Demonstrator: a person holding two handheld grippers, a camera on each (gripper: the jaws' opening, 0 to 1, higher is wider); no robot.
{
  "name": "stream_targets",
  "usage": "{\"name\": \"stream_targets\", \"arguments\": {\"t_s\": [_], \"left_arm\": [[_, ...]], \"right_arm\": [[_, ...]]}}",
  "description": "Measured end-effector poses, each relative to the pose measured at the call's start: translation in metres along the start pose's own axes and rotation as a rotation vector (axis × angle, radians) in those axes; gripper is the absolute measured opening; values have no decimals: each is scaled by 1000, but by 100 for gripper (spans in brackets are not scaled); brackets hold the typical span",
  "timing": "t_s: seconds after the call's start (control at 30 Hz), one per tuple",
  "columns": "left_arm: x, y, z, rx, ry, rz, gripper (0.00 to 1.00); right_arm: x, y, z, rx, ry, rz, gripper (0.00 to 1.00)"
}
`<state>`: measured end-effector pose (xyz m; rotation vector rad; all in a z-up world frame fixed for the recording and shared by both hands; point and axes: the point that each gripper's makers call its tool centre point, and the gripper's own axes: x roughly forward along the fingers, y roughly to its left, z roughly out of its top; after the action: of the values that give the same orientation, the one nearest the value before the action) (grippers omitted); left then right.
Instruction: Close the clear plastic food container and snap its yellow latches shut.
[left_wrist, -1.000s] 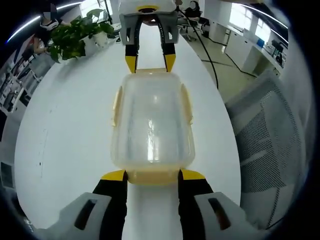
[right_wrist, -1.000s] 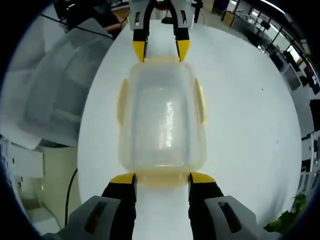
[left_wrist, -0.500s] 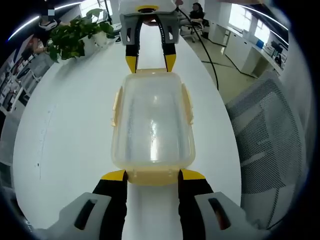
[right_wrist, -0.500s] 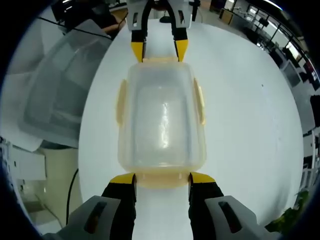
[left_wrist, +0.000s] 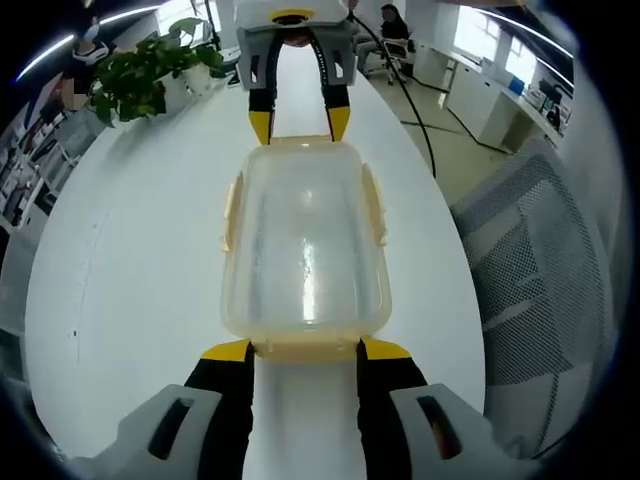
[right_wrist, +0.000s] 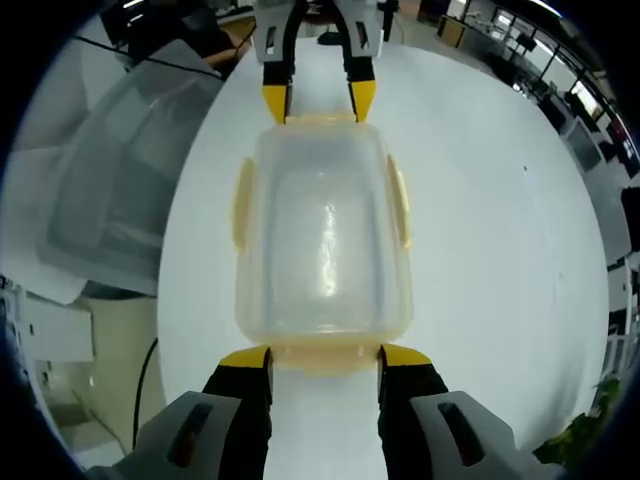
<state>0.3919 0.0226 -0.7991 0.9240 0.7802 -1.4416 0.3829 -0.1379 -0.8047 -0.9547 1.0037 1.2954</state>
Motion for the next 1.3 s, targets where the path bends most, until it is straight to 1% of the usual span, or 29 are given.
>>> {"name": "stream_targets", "arguments": {"t_s": [0.07, 0.13, 0.23, 0.37, 0.43, 0.5, 0.53, 0.57, 0.6, 0.63, 0.67, 0.7, 0.73, 0.77, 0.8, 0.87, 0.9, 0.93, 0.97, 1.03, 1.07, 1.13, 1.17, 1.2, 1.23, 1.3], "left_arm": [[0, 0, 0, 8, -2, -1, 40], [-1, -3, 0, 3, -7, -12, 44], [-3, -5, 1, 3, -21, -8, 48], [-9, -6, 2, -11, -34, 5, 49], [-13, -7, 3, -21, -46, 12, 49], [-16, -7, 5, -56, -58, 18, 50], [-17, -8, 6, -76, -67, 17, 50], [-18, -9, 8, -95, -81, 13, 50], [-20, -8, 9, -119, -93, 17, 51], [-21, -7, 9, -139, -92, 19, 51], [-22, -6, 8, -174, -91, 27, 51], [-22, -4, 8, -184, -92, 41, 51], [-23, -1, 6, -224, -88, 60, 51], [-22, -1, 5, -231, -80, 56, 51], [-20, -1, 3, -239, -69, 63, 51], [-19, -1, 2, -275, -63, 74, 51], [-19, -1, 3, -295, -70, 76, 51], [-18, 2, 5, -344, -91, 96, 51], [-17, 3, 5, -390, -91, 98, 51], [-16, 3, 6, -401, -87, 101, 51], [-16, 4, 7, -433, -91, 112, 51], [-16, 5, 12, -467, -128, 120, 51], [-16, 5, 13, -511, -136, 121, 51], [-17, 3, 14, -519, -142, 113, 51], [-18, 2, 16, -511, -148, 109, 51], [-20, 1, 18, -544, -164, 108, 50]], "right_arm": [[0, 0, 0, -1, -1, -1, 41], [0, 1, 0, 4, -5, 6, 44], [-1, 1, 2, 3, -8, -3, 49], [-8, 2, 5, 34, -28, -12, 49], [-12, 0, 7, 54, -43, -31, 49], [-16, 0, 10, 82, -61, -45, 49], [-19, -3, 18, 121, -115, -68, 49], [-21, -3, 21, 159, -137, -65, 49], [-23, -2, 21, 193, -143, -58, 49], [-25, -3, 20, 208, -140, -69, 50], [-26, -9, 18, 234, -130, -103, 50], [-26, -10, 19, 270, -137, -111, 50], [-26, -6, 21, 295, -147, -89, 51], [-26, -5, 23, 320, -162, -82, 51], [-26, -6, 27, 350, -176, -92, 51], [-27, -5, 28, 369, -172, -94, 49], [-26, -4, 28, 385, -171, -99, 48], [-26, -4, 31, 405, -177, -103, 48], [-25, -4, 31, 447, -172, -105, 48], [-22, -5, 31, 474, -161, -109, 46], [-21, -6, 30, 490, -159, -117, 47], [-19, -5, 31, 538, -160, -116, 47], [-19, -6, 31, 550, -162, -121, 47], [-18, -7, 29, 570, -158, -131, 47], [-18, -7, 29, 574, -159, -131, 47], [-18, -9, 26, 644, -168, -148, 47]]}}
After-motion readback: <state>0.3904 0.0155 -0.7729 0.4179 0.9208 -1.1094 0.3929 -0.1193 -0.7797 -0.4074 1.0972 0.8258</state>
